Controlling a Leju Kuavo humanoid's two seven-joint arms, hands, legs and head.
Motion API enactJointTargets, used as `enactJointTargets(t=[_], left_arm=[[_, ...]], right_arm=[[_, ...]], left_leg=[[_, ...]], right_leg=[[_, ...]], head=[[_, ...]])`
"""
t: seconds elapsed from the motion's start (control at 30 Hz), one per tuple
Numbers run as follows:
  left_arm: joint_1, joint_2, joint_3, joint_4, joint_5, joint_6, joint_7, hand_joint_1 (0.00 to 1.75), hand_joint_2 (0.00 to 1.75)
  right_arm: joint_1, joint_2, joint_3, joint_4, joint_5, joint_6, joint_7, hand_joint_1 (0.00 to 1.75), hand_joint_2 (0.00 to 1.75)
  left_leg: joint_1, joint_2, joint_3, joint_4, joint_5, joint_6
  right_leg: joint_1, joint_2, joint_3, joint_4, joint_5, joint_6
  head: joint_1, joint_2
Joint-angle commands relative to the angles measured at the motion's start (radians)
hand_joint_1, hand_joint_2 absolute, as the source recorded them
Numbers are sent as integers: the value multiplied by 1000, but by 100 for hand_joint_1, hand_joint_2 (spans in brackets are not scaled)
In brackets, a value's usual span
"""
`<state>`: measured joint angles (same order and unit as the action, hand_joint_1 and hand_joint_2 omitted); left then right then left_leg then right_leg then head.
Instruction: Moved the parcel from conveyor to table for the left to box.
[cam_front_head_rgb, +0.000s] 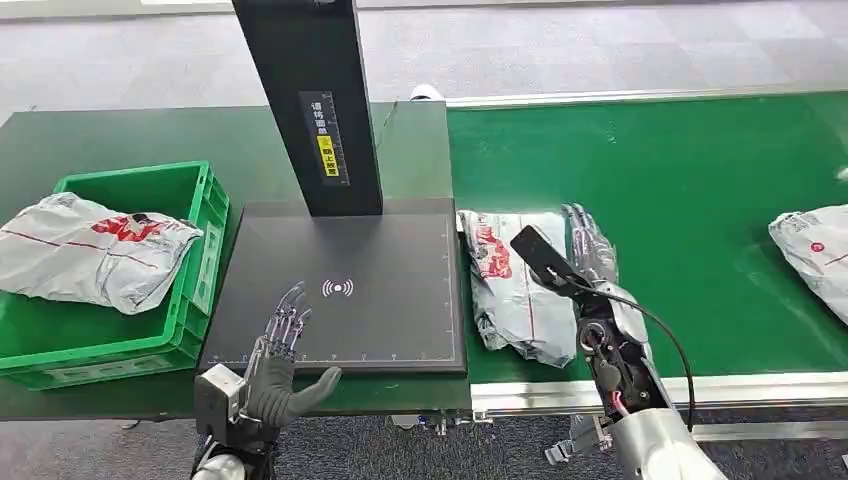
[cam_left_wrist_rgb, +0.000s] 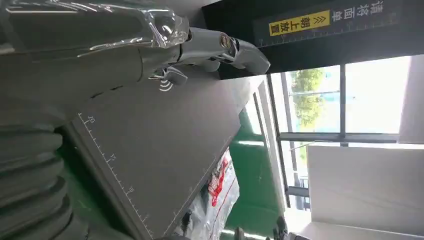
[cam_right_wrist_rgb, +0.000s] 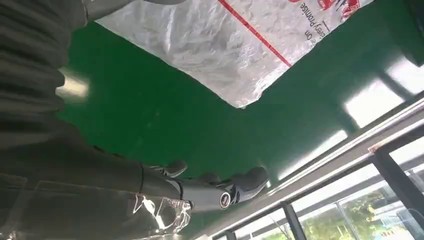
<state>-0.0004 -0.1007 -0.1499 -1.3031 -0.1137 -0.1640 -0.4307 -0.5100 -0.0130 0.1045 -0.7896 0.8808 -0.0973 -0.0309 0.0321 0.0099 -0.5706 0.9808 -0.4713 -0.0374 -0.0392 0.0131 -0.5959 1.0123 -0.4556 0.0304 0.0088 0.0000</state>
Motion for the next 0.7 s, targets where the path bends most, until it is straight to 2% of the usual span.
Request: enactJointTargets(t=[0.03, 0.23, 0.33, 0.4, 0.47, 0.57, 0.7], left_arm=[[-15, 6, -5, 56, -1, 2, -1, 0, 175], [-15, 2, -2, 67, -2, 14, 6, 0, 175], [-28, 0, -1, 85, -1, 18, 8, 0, 175], [-47, 1, -7, 105, 0, 19, 9, 0, 175], [-78, 6, -18, 135, 9, 6, 9, 0, 175], [-101, 10, -24, 157, 16, 0, 6, 0, 175], [-104, 15, -29, 162, 18, 0, 4, 0, 175]], right_arm=[[-65, -18, 41, 132, 25, 32, 18, 0, 175], [-93, -40, 154, 254, 116, 166, 67, 0, 175], [-97, -42, 188, 280, 130, 215, 49, 0, 175], [-91, -48, 219, 296, 120, 292, -13, 0, 175], [-89, -61, 268, 331, 70, 461, -166, 0, 175], [-78, -66, 330, 354, 41, 522, -267, 0, 175], [-72, -52, 371, 347, 25, 533, -288, 0, 175]], left_leg=[[0, -1, 2, -1, 0, 3], [0, 0, 3, -1, 0, 3], [0, -1, 3, -2, 0, 3], [0, -2, 3, -2, 0, 4], [0, -2, 3, -2, 0, 4], [0, -5, 4, -3, 1, 5], [0, -1, 4, -3, 0, 4]], right_leg=[[0, -1, 2, -1, 0, -3], [0, 0, 3, -2, 0, -3], [0, -1, 3, -2, 0, -3], [1, -2, 4, -3, 0, -4], [1, -3, 4, -3, 0, -4], [2, -6, 6, -5, 1, -5], [1, -2, 4, -3, 0, -4]], head=[[0, 0], [0, 0], [0, 0], [0, 0], [0, 0], [0, 0], [0, 0]])
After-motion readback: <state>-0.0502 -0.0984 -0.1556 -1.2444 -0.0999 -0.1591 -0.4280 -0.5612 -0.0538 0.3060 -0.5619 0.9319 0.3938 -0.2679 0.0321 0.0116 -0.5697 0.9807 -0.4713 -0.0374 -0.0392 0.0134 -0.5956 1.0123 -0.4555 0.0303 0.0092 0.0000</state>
